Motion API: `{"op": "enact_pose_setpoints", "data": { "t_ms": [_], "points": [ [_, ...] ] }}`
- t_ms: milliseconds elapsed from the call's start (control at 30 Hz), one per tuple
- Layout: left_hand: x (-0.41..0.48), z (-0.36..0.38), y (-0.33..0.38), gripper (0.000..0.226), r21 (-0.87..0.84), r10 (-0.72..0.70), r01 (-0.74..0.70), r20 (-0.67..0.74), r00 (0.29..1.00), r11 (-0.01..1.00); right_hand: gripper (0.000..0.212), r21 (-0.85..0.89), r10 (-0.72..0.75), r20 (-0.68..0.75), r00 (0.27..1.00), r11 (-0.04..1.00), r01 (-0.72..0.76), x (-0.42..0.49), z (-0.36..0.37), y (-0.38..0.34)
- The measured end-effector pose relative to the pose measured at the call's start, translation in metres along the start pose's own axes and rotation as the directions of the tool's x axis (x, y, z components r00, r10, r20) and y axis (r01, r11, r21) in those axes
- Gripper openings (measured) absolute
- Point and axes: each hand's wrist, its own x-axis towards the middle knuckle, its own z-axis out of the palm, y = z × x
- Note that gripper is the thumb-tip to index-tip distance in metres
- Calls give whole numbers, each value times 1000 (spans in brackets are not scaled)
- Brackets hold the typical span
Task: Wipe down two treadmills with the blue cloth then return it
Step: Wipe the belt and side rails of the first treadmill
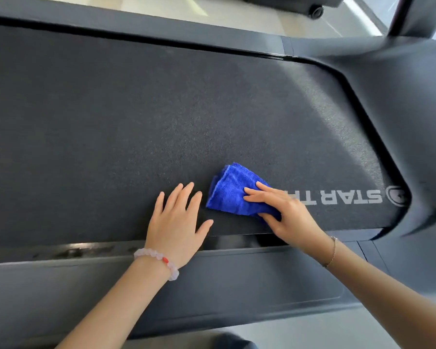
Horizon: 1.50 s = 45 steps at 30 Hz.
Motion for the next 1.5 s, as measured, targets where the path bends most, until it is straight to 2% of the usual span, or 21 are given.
{"op": "enact_pose_setpoints", "data": {
  "t_ms": [200, 433, 700, 867, 967, 1233, 1500],
  "points": [
    [-7, 2, 4, 46, 5, 27, -27, -26, 999, 1000, 53, -19, 29, 25, 999, 999, -29, -32, -8, 4],
    [6, 1, 8, 50, -21, 34, -33, 30, 999, 999, 49, 1, 30, 10, 1000, 1000, -30, -9, -18, 22],
    [40, 4, 12, 56, -13, 19, -18, 101, 995, 1000, 44, -31, 104, -55, 993, 994, -106, 69, -45, 61],
    [69, 10, 15, 55, 10, 18, -19, 72, 997, 1000, 43, -69, 136, -83, 987, 987, -142, 128, -58, 89],
    [89, 16, 17, 64, 5, 10, -10, 78, 997, 1000, 44, -64, 168, -92, 982, 983, -174, 165, -65, 107],
    [144, 28, 20, 64, 10, 44, -45, 57, 997, 999, 44, -128, 145, -131, 981, 979, -162, 256, -88, 149],
    [159, 35, 23, 64, 38, 44, -48, 107, 993, 998, 46, -149, 180, -153, 972, 968, -203, 326, -103, 183]
  ]
}}
